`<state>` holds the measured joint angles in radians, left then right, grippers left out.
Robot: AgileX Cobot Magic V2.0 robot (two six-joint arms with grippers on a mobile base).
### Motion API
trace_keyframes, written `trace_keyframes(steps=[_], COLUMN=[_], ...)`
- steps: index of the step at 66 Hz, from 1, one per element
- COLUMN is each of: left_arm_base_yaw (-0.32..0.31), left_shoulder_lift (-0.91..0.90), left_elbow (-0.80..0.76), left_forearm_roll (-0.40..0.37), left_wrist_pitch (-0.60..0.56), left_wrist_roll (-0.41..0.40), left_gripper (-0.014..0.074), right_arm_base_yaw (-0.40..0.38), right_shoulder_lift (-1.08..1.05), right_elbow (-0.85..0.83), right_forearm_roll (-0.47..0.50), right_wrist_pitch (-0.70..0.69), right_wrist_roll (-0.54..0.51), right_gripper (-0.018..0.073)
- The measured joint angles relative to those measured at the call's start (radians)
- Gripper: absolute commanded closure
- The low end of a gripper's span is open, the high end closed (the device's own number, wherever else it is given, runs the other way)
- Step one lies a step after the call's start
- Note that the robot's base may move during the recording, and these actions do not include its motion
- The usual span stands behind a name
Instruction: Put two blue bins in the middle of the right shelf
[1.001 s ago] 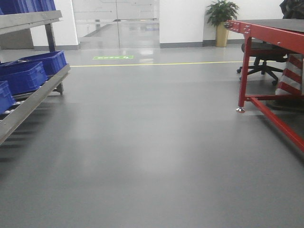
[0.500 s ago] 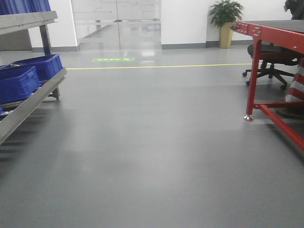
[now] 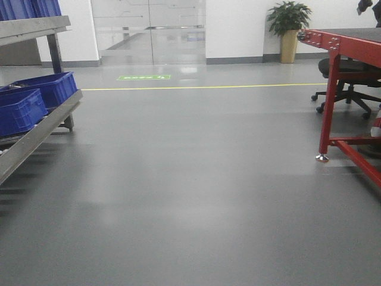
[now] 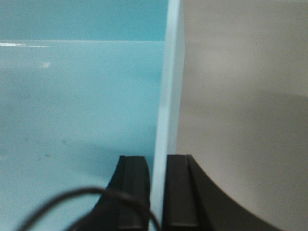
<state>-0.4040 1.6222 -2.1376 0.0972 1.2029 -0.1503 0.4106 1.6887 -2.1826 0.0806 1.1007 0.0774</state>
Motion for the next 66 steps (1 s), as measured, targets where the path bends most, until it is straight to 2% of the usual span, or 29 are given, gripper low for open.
trace_keyframes(steps=[38,66], left_arm_base_yaw=[0.000,0.000], left_shoulder_lift=[0.016,0.016], left_elbow=[0.000,0.000], left_forearm_roll=[0.008,0.010], left_wrist_pitch=[-0.315,-0.436], left_wrist_roll=[0.012,0.027], left_gripper=[0.0707,0.0707], right_arm_base_yaw=[-0.008,-0.008], right_shoulder_lift=[0.000,0.000], right_elbow=[-0.002,-0.007], right_forearm_roll=[-0.018,-0.016], right_wrist_pitch=[-0.018,-0.018], right_wrist_roll=[0.013,0.021], right_gripper=[0.0713,0.0713])
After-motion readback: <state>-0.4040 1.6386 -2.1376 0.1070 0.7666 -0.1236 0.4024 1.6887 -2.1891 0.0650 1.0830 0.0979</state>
